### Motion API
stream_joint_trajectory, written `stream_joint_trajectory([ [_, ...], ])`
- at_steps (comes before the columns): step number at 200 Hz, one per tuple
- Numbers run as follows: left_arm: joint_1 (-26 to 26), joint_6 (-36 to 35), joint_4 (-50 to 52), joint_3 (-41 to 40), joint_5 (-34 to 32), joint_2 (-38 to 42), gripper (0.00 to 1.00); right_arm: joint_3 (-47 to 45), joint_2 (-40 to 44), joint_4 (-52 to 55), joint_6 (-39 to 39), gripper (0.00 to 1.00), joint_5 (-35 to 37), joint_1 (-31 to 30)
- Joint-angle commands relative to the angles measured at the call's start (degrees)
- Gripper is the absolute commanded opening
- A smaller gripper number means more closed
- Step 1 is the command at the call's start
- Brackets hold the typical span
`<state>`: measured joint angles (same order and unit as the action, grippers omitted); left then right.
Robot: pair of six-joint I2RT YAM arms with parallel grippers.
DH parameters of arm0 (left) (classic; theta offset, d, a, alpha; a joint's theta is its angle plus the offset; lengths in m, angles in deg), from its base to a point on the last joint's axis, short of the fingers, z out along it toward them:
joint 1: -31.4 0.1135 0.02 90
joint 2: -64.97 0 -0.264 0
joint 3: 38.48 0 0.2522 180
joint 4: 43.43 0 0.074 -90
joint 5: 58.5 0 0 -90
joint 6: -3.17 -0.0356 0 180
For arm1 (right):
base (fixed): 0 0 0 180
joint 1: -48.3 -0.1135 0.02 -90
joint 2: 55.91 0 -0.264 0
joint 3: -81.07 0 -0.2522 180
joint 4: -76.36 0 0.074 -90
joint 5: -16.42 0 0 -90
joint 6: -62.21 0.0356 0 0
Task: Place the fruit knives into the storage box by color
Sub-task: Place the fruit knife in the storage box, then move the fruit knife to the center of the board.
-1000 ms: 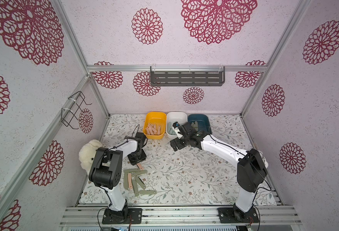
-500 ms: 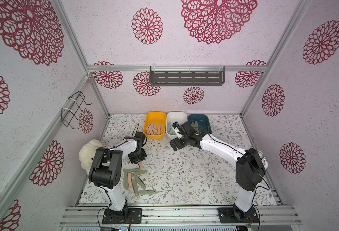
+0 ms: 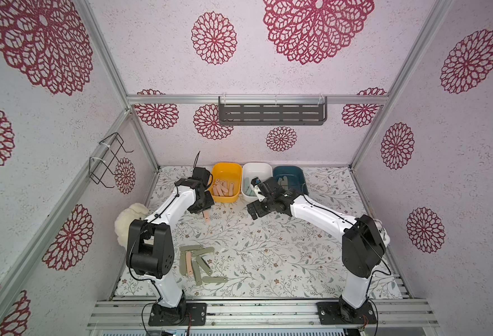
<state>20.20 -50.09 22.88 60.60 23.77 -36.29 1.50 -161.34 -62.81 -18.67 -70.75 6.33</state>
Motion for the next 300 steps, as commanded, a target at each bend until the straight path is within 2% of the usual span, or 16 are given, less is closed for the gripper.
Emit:
stream_joint_trajectory([
  [1, -0.14, -6.08, 3.40, 7.87, -1.97, -3.96, 0.11, 1.59, 0.05, -1.58, 1.07, 0.99, 0.07, 0.23],
  [25, -0.11, -9.49, 6.35, 18.36, -2.61, -10.61, 0.11, 0.48, -0.11, -3.29, 1.00, 1.00, -1.07, 0.23],
  [33, -0.14, -10.76, 6.73, 21.49, -2.40, -14.95, 0.11, 0.02, -0.09, -3.87, 1.00, 0.99, -1.42, 0.23],
  [68, -0.13, -15.12, 8.72, 35.17, 1.74, -26.11, 0.11, -1.24, -0.30, -5.59, 0.50, 0.99, -3.23, 0.73],
  [98, -0.14, -17.02, 11.65, 46.98, 0.65, -35.34, 0.11, -2.10, -0.26, -6.98, 0.19, 0.99, -4.82, 1.37],
  [129, -0.09, -17.39, 11.30, 53.75, 1.68, -40.79, 0.11, -3.14, 0.00, -7.60, -0.07, 0.99, -6.05, 1.72],
  [162, -0.12, -17.57, 9.56, 55.55, 2.99, -43.31, 0.17, -4.17, -0.09, -8.08, 0.01, 0.99, -6.51, 1.99],
  [187, -0.13, -17.41, 10.05, 56.74, 3.28, -43.76, 0.27, -4.80, 0.07, -8.83, -0.07, 0.99, -7.33, 2.25],
  [205, -0.22, -17.22, 10.09, 56.33, 3.84, -42.65, 0.42, -5.23, 0.20, -9.38, -0.17, 0.99, -8.22, 2.25],
  [232, -0.11, -17.57, 7.86, 52.21, 4.63, -39.65, 0.57, -5.80, 0.45, -9.93, -0.51, 0.99, -9.23, 2.25],
  [258, 0.08, -16.85, 8.15, 51.77, 5.11, -37.89, 0.66, -6.38, 1.13, -10.37, -0.94, 0.99, -9.78, 2.17],
  [282, -0.13, -14.93, 8.61, 51.17, 6.89, -34.25, 0.85, -7.55, 1.92, -11.56, -2.25, 0.99, -11.21, 1.27],
  [300, -0.11, -12.43, 8.40, 47.75, 8.14, -29.53, 0.99, -8.86, 2.54, -12.90, -3.31, 0.99, -11.92, -0.45],
])
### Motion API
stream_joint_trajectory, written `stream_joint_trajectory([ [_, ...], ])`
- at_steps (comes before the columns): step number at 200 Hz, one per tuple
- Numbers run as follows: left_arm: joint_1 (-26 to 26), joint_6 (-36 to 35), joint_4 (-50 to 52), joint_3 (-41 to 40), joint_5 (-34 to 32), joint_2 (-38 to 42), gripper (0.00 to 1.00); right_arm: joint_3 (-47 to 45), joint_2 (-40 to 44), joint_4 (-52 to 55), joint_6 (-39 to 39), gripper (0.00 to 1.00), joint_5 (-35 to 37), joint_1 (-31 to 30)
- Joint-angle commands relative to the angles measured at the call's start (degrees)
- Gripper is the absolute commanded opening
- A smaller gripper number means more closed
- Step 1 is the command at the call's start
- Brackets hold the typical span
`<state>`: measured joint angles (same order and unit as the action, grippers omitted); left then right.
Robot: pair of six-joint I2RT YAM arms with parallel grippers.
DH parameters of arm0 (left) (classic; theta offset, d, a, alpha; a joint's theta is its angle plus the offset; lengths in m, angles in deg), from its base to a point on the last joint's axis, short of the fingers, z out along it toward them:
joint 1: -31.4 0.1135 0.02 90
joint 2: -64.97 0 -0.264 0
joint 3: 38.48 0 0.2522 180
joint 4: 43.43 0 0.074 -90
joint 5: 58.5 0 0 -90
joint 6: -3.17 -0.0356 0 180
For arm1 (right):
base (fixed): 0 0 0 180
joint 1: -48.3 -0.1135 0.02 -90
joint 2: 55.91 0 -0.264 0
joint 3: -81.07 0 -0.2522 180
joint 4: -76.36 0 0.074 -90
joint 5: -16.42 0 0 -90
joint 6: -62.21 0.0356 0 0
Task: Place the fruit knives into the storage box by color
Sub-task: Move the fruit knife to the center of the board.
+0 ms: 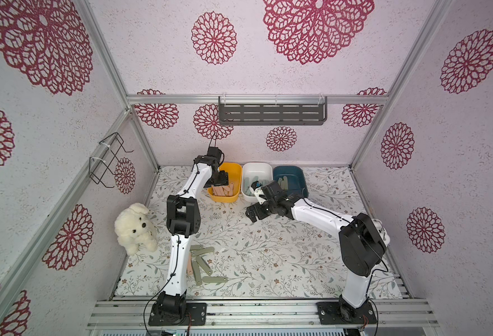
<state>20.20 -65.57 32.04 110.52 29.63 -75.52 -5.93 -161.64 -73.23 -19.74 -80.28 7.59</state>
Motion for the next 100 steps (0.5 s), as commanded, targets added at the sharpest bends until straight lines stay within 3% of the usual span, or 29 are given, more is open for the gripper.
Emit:
stream_joint_trajectory([
  [1, -0.12, 3.11, -0.83, -2.44, 2.25, 10.01, 1.00, -1.53, 2.92, -2.53, -2.29, 0.99, -2.46, -1.82],
  [41, -0.14, 8.31, -1.32, -15.26, 2.40, 21.95, 0.97, -4.27, 2.87, -5.61, -2.16, 0.88, -3.89, -7.90],
  [78, 0.02, 9.94, -5.31, -36.84, 1.99, 36.85, 0.97, -4.47, 0.01, -7.02, -1.81, 0.81, -3.30, -15.20],
  [100, 0.60, 10.80, -5.99, -45.36, 0.94, 43.82, 0.97, -2.49, -2.25, -6.68, -1.31, 0.78, -1.15, -19.57],
])
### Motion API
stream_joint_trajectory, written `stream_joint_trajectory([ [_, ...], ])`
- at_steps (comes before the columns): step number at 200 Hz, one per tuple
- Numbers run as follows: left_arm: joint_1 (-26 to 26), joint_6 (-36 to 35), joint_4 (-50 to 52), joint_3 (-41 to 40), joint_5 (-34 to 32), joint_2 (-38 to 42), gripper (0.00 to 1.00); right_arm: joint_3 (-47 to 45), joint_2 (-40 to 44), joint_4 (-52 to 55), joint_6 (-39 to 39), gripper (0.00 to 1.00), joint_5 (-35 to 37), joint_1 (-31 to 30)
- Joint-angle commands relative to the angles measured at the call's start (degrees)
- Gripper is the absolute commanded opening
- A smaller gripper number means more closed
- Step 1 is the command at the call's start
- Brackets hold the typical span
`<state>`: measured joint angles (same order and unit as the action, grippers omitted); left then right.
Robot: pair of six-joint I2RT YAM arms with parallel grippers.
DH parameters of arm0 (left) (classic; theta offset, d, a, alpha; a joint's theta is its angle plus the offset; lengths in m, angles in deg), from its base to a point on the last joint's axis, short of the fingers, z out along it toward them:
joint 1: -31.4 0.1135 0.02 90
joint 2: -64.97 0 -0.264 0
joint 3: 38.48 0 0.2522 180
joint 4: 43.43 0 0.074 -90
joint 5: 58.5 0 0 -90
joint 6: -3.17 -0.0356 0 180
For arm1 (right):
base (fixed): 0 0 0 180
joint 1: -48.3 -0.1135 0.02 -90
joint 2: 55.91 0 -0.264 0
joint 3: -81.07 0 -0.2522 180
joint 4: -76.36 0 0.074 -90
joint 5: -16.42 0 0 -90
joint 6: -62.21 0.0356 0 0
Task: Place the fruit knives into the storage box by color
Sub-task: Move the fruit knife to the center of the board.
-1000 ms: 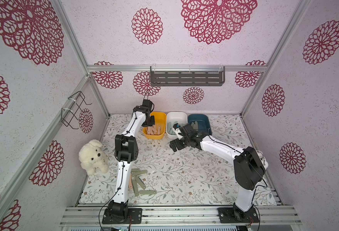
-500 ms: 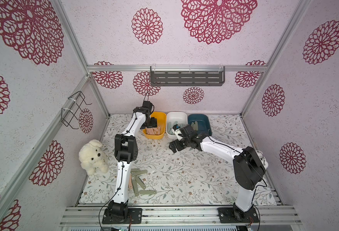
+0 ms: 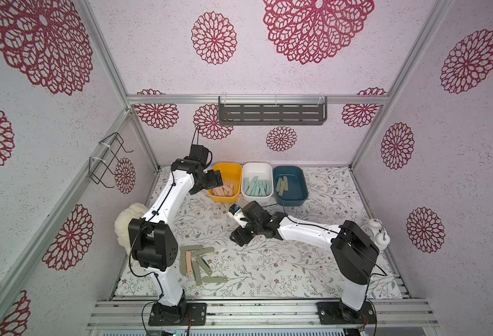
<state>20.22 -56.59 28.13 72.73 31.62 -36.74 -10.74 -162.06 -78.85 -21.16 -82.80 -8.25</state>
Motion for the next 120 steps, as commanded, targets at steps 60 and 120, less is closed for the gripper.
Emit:
stream_joint_trajectory([
  [60, 5.66, 2.48, -1.35, -18.27, -2.66, 14.25, 0.97, 17.28, -14.61, 5.13, 1.33, 0.70, 11.20, -16.72],
  [120, 8.55, 0.52, -2.05, -19.95, -1.47, 16.76, 0.97, 33.35, -29.34, 15.30, 0.59, 0.51, 15.94, -18.53],
])
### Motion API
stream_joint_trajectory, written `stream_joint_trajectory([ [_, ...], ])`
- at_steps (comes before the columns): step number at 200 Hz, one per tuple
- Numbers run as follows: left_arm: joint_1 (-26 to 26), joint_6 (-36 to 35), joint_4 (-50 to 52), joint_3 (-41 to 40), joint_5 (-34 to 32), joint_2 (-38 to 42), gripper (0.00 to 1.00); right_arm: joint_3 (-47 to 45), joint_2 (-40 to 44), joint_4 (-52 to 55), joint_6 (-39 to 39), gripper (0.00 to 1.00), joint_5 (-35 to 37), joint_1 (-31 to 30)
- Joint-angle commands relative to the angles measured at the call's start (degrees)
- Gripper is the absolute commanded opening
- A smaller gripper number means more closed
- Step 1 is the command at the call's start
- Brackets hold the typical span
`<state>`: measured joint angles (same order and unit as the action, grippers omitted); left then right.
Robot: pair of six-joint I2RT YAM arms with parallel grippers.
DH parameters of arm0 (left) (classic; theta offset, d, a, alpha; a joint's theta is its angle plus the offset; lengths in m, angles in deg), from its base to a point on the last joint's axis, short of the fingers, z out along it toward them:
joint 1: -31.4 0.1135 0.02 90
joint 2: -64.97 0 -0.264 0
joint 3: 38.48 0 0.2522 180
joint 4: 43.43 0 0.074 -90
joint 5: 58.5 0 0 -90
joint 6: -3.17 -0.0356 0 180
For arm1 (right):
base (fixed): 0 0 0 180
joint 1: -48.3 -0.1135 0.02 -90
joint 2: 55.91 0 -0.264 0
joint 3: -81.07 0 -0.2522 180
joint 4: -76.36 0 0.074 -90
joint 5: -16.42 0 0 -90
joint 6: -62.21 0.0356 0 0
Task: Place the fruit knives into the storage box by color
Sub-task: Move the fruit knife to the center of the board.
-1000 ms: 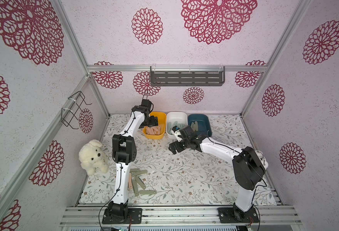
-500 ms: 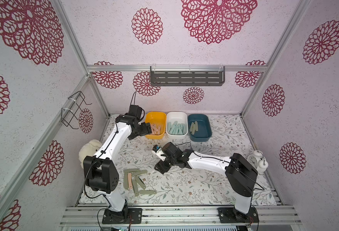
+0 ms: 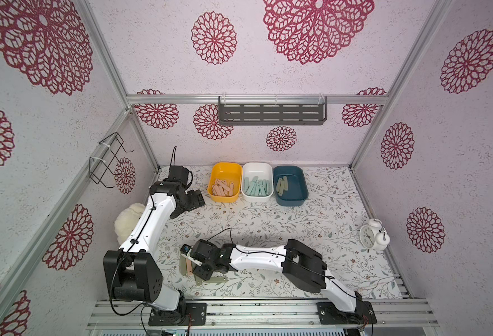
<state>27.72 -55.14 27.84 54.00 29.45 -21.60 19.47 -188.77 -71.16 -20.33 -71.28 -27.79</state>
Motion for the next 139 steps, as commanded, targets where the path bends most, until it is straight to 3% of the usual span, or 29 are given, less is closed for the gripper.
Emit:
stream_joint_trajectory([
  [1, 1.09, -0.92, -1.78, -1.29, 0.80, 1.73, 0.97, 3.22, -2.74, 7.80, -0.16, 0.50, 4.57, 1.02],
  [60, 3.31, -1.18, -5.61, -5.23, 4.40, 2.28, 0.97, 0.45, -1.11, 10.08, 2.46, 0.29, 6.33, 2.04],
  [85, 3.59, -1.28, -6.43, -5.89, 5.14, 1.76, 0.97, -3.11, 0.77, 10.65, 4.47, 0.27, 6.62, 3.77],
  [139, 3.86, -1.01, -6.43, -5.01, 7.10, 0.52, 0.97, -21.45, 12.71, 8.44, 11.84, 0.26, 8.44, 9.37],
])
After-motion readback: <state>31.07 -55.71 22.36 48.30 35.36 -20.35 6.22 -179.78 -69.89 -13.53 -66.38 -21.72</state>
